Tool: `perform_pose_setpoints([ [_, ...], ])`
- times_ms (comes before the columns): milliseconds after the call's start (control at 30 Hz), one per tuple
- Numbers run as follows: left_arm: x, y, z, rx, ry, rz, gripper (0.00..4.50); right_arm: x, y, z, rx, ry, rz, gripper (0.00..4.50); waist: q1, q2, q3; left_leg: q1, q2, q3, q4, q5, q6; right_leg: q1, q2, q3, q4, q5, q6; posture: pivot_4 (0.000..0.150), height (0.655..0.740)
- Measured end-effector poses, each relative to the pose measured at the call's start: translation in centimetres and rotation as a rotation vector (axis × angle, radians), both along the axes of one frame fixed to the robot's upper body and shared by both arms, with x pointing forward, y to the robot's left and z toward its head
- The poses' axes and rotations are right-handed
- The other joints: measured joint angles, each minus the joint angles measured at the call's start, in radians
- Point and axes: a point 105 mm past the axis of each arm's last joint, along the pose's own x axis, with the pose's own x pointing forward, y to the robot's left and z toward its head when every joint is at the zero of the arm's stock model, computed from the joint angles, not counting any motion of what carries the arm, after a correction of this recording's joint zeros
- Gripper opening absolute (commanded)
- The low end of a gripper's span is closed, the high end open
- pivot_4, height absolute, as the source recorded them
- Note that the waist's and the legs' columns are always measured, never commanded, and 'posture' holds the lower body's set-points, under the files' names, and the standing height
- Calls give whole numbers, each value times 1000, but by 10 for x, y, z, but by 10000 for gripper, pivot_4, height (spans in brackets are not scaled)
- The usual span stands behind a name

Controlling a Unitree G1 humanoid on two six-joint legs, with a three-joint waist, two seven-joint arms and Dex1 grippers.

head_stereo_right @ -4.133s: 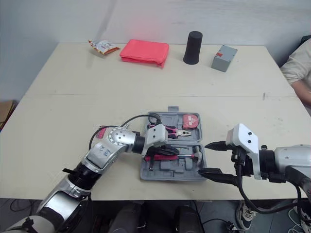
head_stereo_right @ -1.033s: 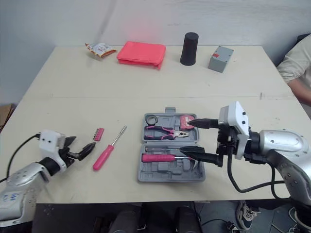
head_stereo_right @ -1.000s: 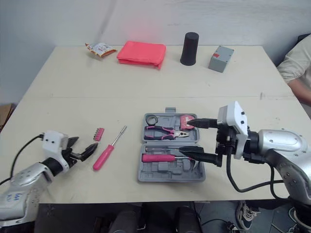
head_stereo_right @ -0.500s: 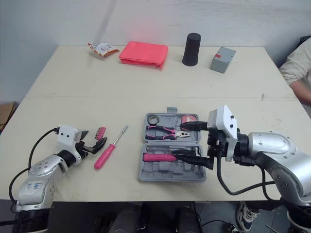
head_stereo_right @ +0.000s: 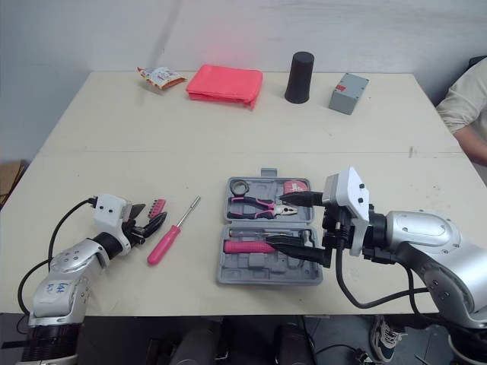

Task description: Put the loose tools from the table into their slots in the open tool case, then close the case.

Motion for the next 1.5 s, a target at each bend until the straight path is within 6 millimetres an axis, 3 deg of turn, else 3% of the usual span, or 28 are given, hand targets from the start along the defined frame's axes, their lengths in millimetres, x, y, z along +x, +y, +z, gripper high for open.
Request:
perform_pose_setpoints([
  [33,0,0,0,1,-1,1,32498,0,0,0,0,0,0,45000,0,0,0,0,0,0,0,0,0,0,0,0,0,0,0,1500,7361],
  [233,-5,-5,-1,10,-5,-18,8103,1,0,1,0,-2,3,45000,-3,0,0,0,0,0,0,0,0,0,0,0,0,0,0,1500,7361],
  [267,-5,-4,0,12,-5,-17,6750,1,0,1,1,-1,3,45000,-3,0,0,0,0,0,0,0,0,0,0,0,0,0,0,1500,7361],
  [533,-5,0,9,34,-10,-26,6754,2,-1,2,-1,-5,9,45000,-2,0,0,0,0,0,0,0,0,0,0,0,0,0,0,1500,7361],
  [667,-1,-12,52,107,-78,-170,6754,1,-3,1,-21,0,14,45000,1,-2,1,-1,0,-1,0,1,-1,0,0,0,0,0,0,1500,7361],
  [733,-6,-32,81,159,-103,-344,6754,-1,-5,-1,-43,13,19,45000,2,-2,1,-1,0,0,0,1,-2,0,0,0,-1,0,0,1500,7361],
  [800,-14,-53,94,196,-108,-498,6754,-3,-6,-3,-54,23,26,45000,-1,-2,1,0,-1,1,0,1,-2,0,0,1,-1,0,0,1500,7361],
  [1000,-45,-118,80,378,53,-1021,6754,-8,-10,-10,-103,62,52,45000,-2,-2,1,-1,1,2,-1,2,-3,-1,3,2,-1,0,0,1500,7361],
  [1100,-63,-138,69,467,135,-1191,6754,-14,-14,-19,-144,109,66,45000,-3,-2,1,-1,1,3,-1,2,-3,-1,3,2,-1,0,0,1500,7361],
  [1300,-61,-143,39,625,293,-1173,6754,-28,-11,-28,-169,154,102,45000,0,-2,1,-1,1,2,1,3,-1,-1,4,2,0,0,0,1500,7361],
  [1500,-55,-163,34,635,270,-1162,6754,-30,-11,-32,-169,167,90,45000,4,-2,1,-2,0,1,4,2,1,0,3,3,0,0,0,1500,7361],
])
